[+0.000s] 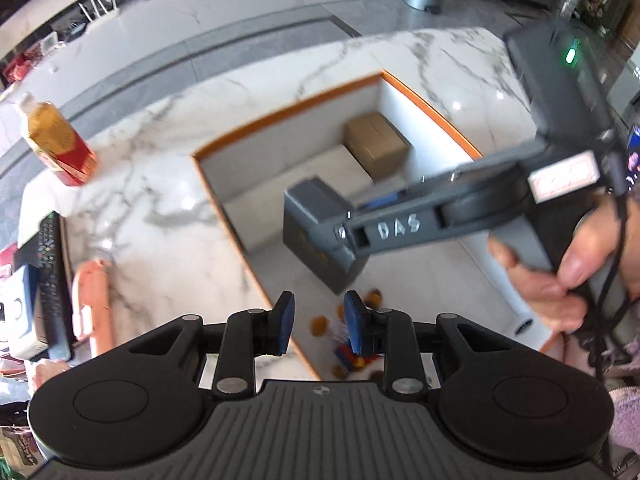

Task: Organize objects
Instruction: 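Release teddy bear into orange box with left gripper while right carries black box, then lower the black gift box into the orange box and open the right gripper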

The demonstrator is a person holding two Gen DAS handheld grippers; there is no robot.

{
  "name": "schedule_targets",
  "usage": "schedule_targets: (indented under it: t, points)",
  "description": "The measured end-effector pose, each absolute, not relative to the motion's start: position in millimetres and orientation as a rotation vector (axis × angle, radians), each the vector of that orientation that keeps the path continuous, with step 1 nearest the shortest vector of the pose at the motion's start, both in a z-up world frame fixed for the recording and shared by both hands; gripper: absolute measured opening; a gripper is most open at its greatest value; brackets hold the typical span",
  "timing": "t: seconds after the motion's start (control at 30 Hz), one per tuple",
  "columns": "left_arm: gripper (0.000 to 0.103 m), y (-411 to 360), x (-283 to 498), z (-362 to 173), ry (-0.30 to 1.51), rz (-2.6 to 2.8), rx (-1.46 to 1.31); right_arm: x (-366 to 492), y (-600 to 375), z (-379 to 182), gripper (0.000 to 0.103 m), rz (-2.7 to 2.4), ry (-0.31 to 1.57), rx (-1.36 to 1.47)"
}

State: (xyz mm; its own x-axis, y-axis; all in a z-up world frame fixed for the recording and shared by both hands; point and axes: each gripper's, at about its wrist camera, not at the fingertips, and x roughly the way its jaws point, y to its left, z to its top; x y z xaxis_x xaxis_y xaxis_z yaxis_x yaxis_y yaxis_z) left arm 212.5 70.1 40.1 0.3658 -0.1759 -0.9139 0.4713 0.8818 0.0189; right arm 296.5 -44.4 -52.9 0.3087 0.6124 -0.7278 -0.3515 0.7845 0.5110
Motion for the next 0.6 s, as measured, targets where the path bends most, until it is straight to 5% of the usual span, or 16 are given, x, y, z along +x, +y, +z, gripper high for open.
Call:
schedule_targets:
  t: [0.33,0.6]
  points:
    - [0.035,85.0,233.0,9.8,1.148,-0.396,0.259,305.5,-33.4,-83.7,0.04,0.625,1.174,0.276]
    - [0.019,91.5,235.1,0.0,1.137,-0.384,0.251,299.7,-33.0,-78.2,0.047,0.531,1.138,0.026]
